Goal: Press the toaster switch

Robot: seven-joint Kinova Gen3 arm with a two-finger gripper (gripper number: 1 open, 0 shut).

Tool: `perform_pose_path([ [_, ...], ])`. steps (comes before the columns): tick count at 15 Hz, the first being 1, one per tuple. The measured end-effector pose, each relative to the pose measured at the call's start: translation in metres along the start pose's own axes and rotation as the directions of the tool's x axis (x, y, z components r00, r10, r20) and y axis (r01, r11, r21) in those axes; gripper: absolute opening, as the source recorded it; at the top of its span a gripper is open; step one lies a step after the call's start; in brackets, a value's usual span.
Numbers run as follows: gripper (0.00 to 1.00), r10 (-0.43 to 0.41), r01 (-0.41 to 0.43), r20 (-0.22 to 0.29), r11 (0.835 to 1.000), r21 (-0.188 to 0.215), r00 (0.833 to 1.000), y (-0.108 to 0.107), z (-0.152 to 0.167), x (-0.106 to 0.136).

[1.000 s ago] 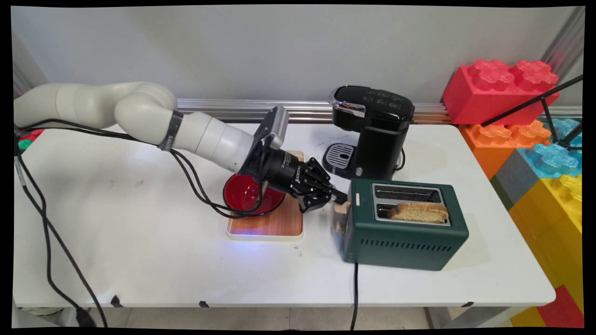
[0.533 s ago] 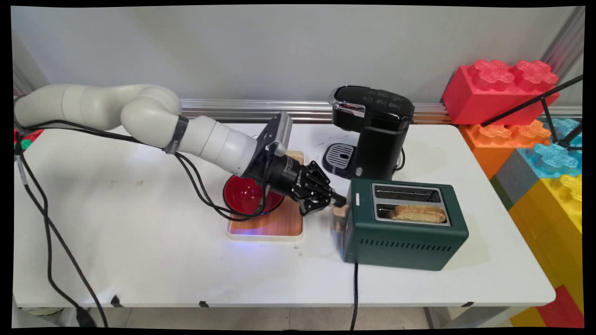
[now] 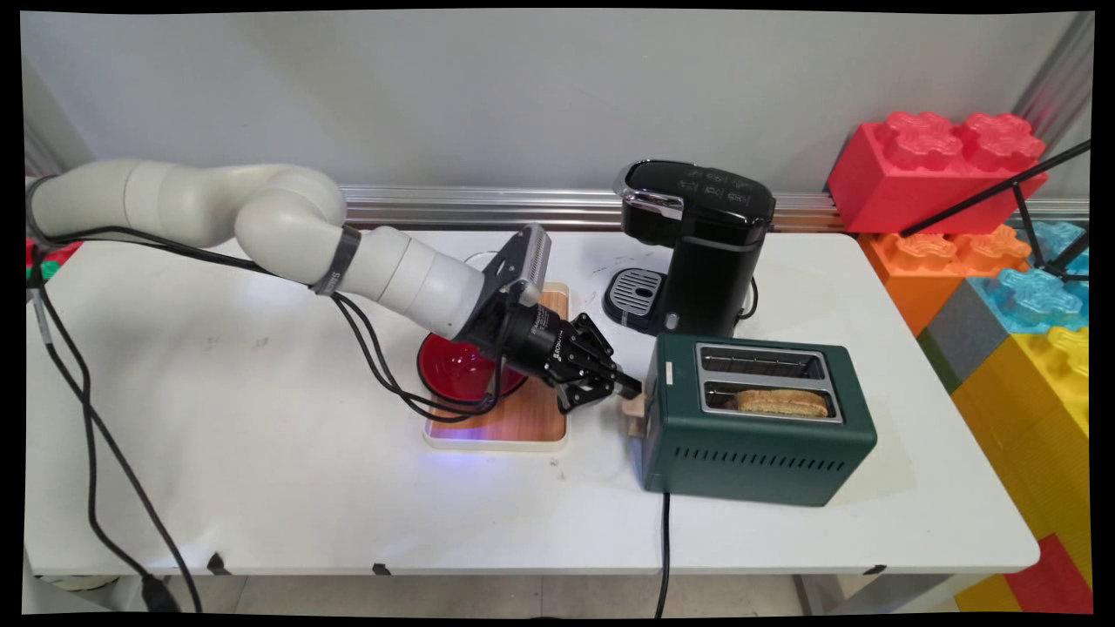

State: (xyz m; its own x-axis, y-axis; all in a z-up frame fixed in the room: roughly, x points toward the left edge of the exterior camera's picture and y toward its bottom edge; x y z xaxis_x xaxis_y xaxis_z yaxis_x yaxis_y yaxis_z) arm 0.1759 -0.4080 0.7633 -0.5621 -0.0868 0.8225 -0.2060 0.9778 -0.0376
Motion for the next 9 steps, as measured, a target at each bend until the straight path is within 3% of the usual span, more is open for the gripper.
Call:
perform_pose_path([
  [9,0.00,-0.015,0.015,0.023,1.000,0.003,1.000,0.0008,0.0067,-0.0008],
])
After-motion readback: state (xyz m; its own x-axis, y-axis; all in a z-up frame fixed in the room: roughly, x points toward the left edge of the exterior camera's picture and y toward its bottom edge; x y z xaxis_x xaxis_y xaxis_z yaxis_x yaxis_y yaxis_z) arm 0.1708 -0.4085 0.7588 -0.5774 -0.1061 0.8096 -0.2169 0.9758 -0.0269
